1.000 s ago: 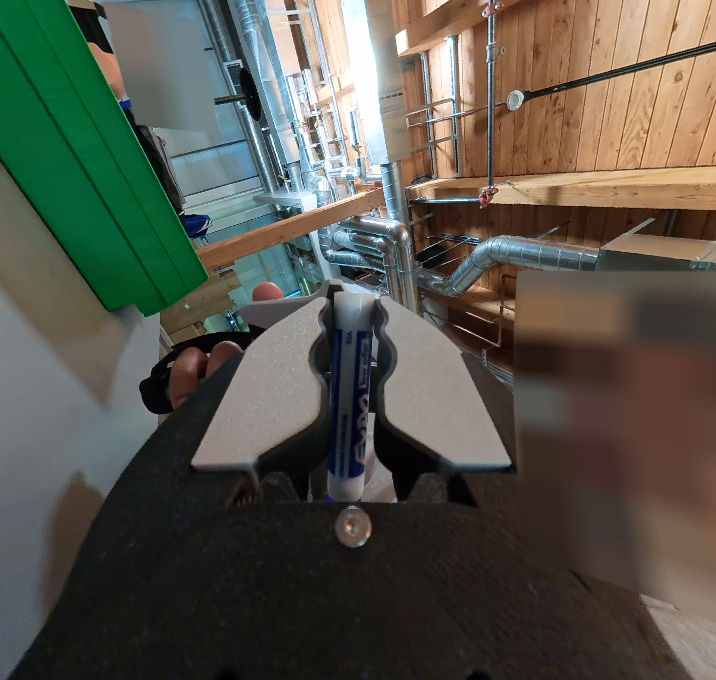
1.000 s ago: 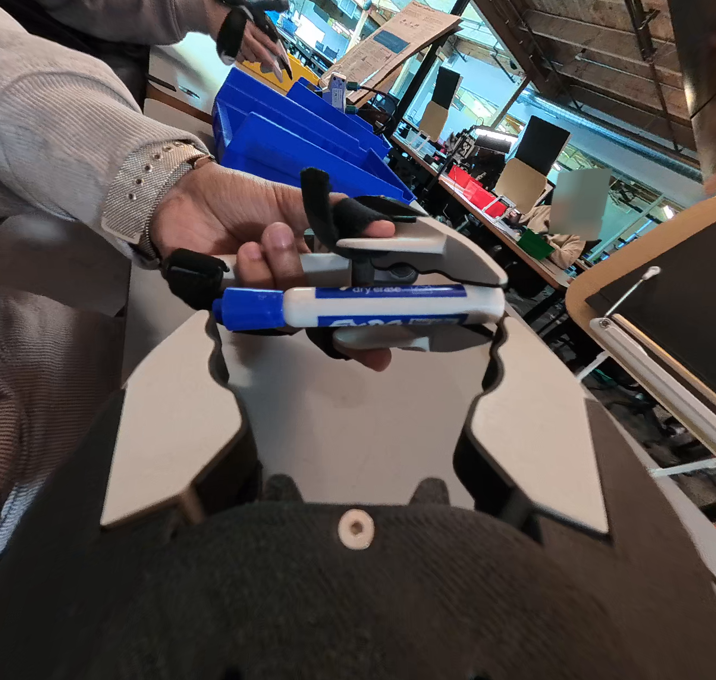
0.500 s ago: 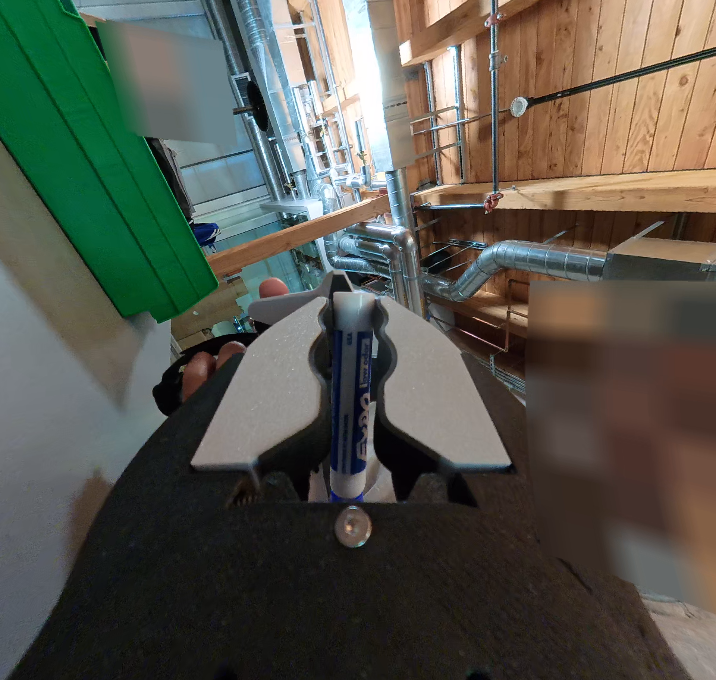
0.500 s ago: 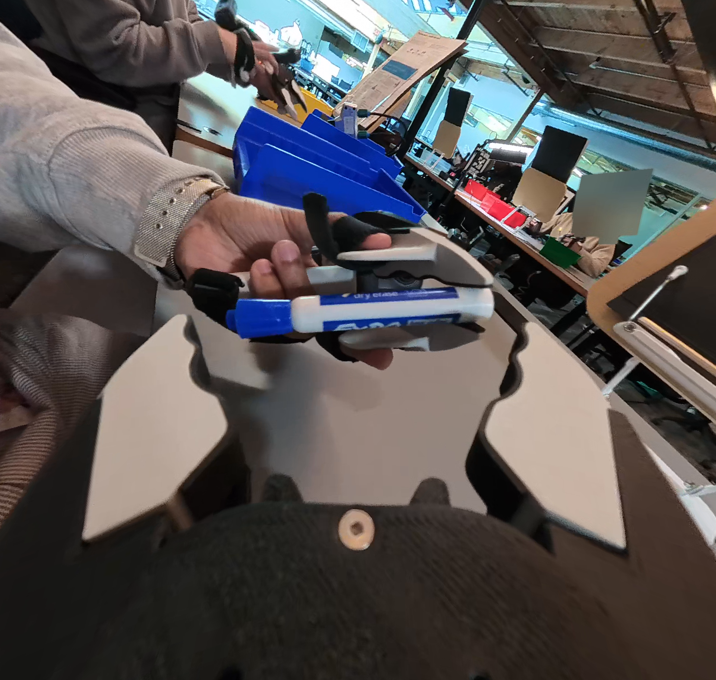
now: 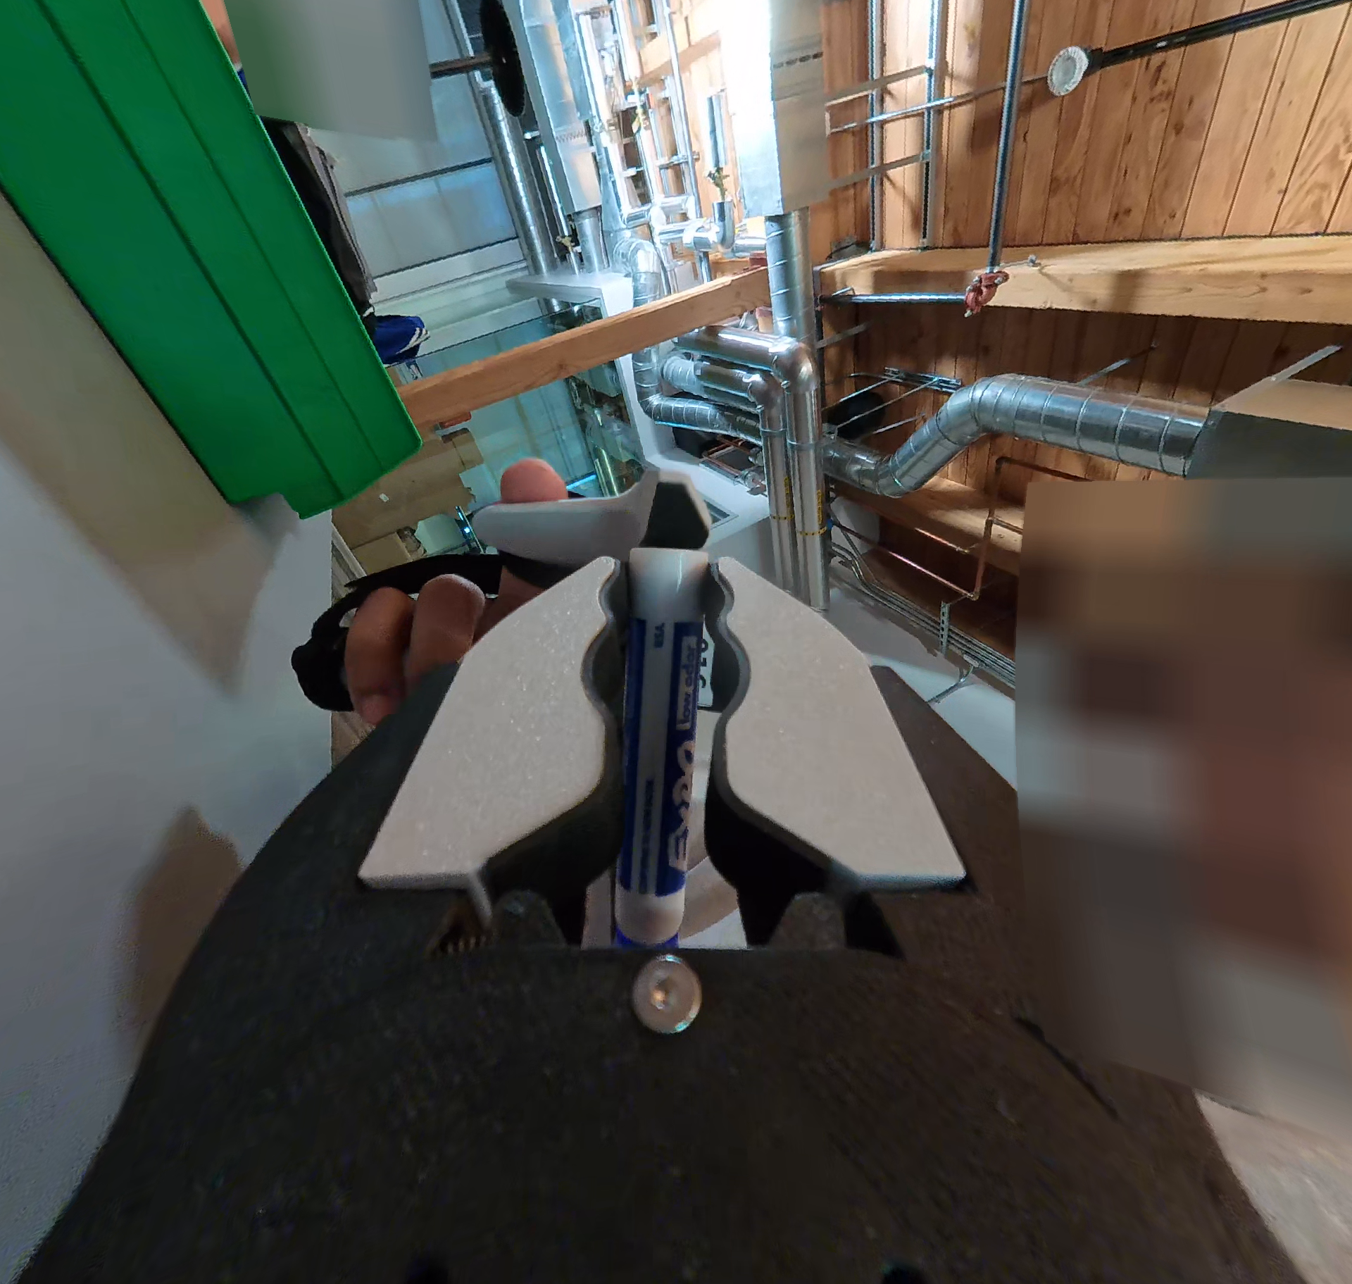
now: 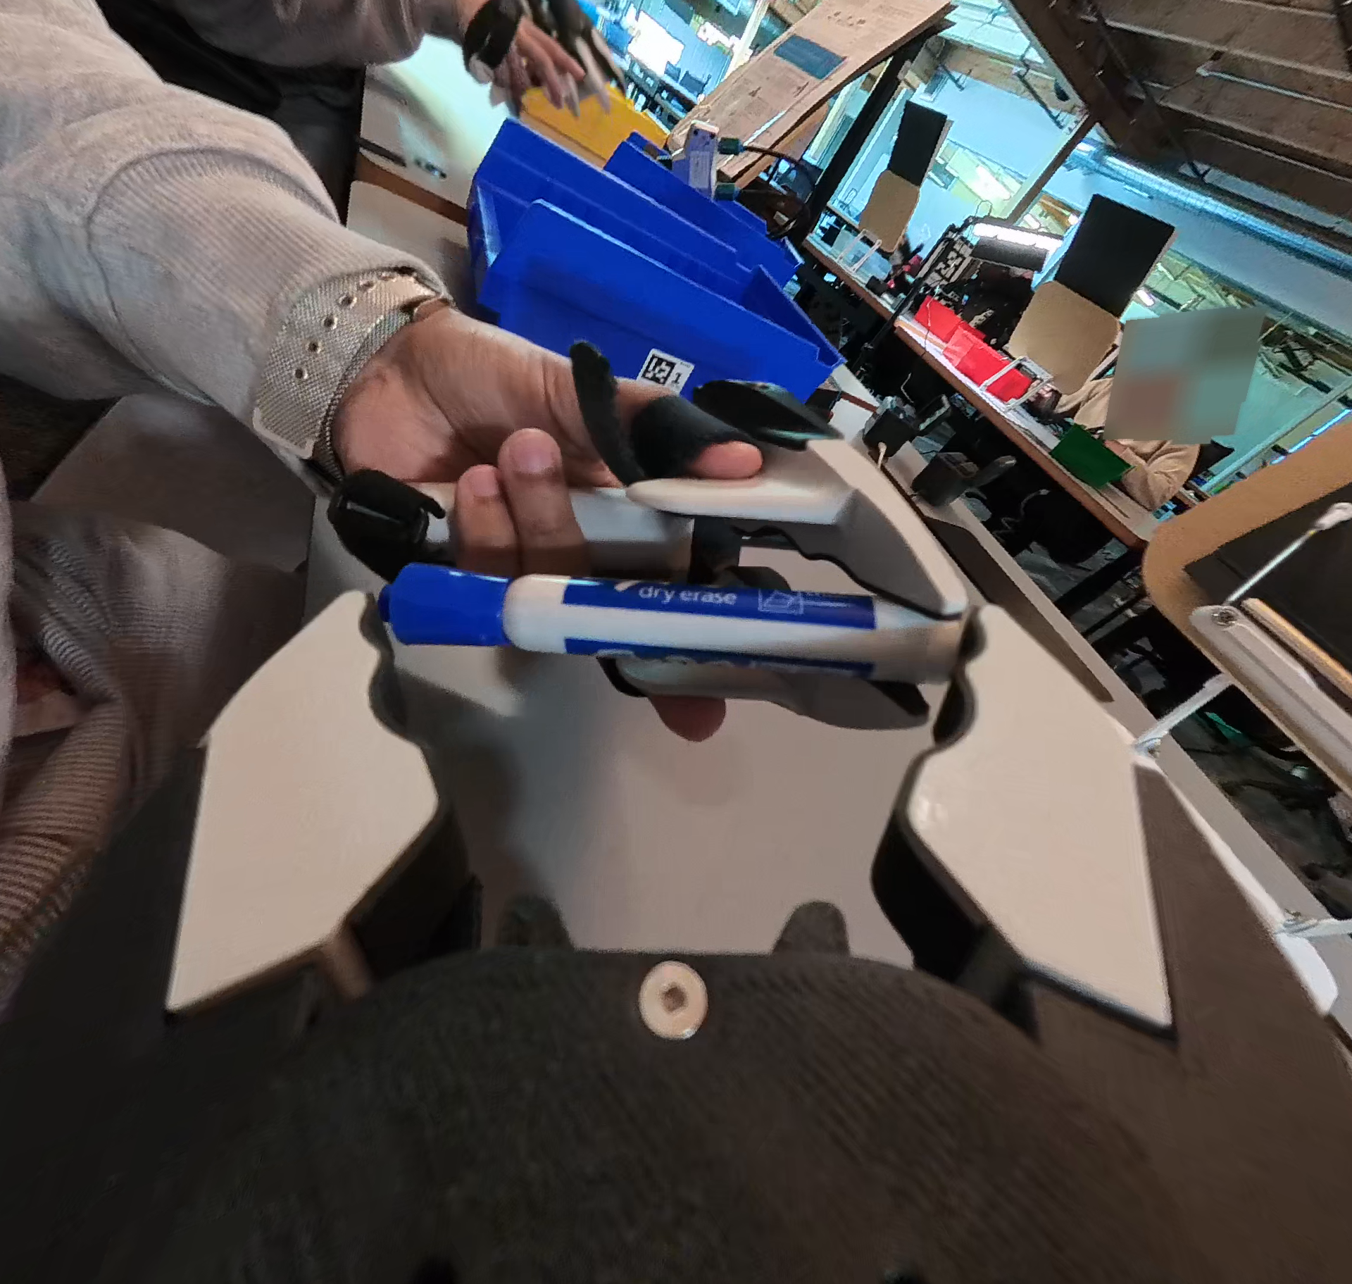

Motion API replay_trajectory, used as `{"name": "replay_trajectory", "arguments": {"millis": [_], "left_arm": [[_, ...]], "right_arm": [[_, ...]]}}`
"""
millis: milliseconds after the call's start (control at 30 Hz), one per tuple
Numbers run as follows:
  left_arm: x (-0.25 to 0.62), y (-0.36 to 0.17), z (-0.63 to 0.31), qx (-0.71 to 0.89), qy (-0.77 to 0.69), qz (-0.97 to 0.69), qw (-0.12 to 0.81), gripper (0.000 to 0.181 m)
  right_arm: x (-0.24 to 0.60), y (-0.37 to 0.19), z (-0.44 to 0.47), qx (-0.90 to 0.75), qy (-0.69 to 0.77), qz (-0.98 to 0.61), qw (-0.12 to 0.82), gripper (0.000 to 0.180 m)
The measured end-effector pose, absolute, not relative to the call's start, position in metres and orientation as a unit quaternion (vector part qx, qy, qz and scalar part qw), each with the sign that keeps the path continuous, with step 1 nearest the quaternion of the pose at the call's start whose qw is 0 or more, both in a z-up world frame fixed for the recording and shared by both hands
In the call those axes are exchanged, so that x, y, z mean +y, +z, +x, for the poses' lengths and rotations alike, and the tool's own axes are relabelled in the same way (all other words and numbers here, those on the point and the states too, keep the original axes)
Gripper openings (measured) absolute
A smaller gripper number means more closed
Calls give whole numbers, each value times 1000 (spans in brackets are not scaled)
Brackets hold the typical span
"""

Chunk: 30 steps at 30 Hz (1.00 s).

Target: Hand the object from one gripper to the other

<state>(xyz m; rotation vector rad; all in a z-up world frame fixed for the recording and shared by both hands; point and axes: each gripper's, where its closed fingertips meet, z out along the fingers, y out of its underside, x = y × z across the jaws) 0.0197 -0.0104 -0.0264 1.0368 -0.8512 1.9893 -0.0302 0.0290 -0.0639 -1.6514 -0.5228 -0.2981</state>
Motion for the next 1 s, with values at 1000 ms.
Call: {"name": "replay_trajectory", "arguments": {"millis": [1000], "left_arm": [[15,-26,31,-419,797,399,175,55]], "right_arm": [[9,-18,12,-27,42,-671,740,137]]}}
